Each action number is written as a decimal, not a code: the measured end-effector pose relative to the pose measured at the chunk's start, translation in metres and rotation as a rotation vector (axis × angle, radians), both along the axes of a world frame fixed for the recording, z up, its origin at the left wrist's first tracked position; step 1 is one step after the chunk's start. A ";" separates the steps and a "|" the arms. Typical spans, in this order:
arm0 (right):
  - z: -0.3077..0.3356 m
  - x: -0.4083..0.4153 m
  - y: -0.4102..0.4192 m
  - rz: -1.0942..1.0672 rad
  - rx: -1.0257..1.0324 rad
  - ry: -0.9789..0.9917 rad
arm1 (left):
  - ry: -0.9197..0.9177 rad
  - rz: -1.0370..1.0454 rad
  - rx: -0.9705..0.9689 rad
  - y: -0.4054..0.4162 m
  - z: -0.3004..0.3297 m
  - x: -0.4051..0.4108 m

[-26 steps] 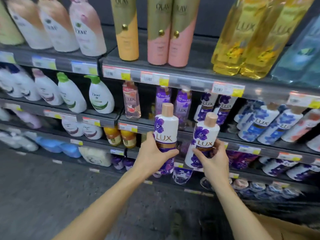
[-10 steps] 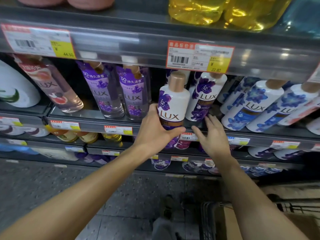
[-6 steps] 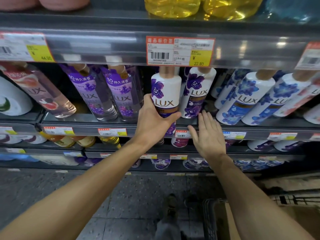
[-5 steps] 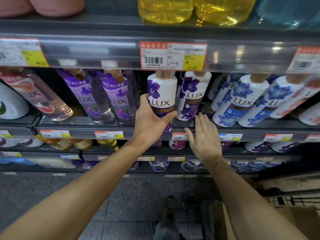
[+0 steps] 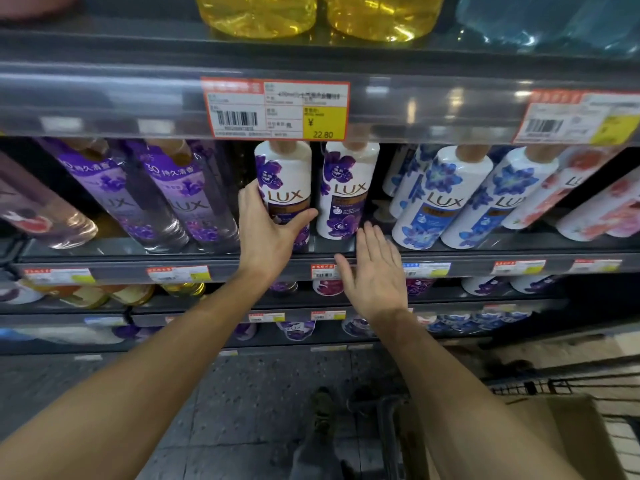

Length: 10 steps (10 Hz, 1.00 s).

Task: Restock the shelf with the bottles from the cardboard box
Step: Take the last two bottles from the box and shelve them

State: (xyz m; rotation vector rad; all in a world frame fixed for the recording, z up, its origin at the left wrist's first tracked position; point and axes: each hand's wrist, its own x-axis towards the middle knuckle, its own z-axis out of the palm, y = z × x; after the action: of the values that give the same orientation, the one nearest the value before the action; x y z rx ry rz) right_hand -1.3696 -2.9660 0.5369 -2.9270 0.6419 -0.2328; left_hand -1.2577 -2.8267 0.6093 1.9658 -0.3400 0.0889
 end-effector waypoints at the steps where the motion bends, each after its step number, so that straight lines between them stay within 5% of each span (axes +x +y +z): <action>1: 0.000 0.000 0.001 -0.001 -0.002 0.001 | -0.027 -0.014 -0.002 0.000 -0.002 0.000; 4: -0.001 0.001 0.001 -0.011 -0.014 0.001 | 0.044 -0.015 0.306 0.008 -0.004 0.003; 10: 0.002 0.000 0.002 -0.013 0.011 -0.027 | 0.036 -0.023 0.299 0.004 -0.008 0.006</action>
State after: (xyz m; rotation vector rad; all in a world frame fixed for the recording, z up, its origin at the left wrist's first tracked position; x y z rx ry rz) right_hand -1.3699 -2.9638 0.5384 -2.9051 0.6564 -0.2682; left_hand -1.2517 -2.8231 0.6014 2.2553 -0.3688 -0.0139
